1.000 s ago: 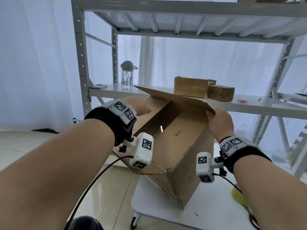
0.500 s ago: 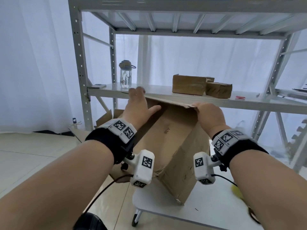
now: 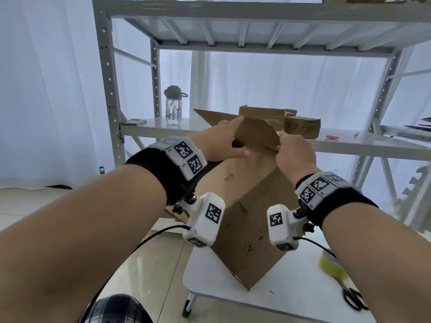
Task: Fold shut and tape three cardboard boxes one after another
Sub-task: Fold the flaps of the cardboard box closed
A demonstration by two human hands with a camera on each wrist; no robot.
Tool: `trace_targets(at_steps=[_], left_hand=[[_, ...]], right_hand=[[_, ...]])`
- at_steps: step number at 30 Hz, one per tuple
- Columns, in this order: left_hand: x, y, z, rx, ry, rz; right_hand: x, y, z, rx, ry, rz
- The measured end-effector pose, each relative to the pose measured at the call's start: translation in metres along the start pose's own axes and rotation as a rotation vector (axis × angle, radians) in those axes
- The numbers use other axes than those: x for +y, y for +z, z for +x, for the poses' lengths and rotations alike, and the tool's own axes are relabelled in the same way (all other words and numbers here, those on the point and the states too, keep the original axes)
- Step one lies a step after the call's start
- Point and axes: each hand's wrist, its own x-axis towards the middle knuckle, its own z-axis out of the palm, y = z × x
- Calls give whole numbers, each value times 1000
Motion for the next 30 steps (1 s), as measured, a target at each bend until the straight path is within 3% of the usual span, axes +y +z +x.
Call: trace_targets(at_steps=[3, 9, 12, 17, 23, 30], left_hand=[[-3, 15, -8, -59, -16, 32], [-12, 58, -14, -309, -133, 146], [-19, 87, -11, -234, -150, 80], [-20, 128, 3, 77, -90, 10], [-15, 144, 22, 104, 6, 40], [-20, 140, 17, 300, 213, 209]], right_hand=[[5, -3, 2, 28, 36, 21], [22, -8, -9, 111, 80, 31], [29, -5, -12, 185, 96, 151], [31, 18, -28, 232, 97, 342], [56, 32, -40, 108, 100, 305], [54, 19, -30, 478, 252, 466]])
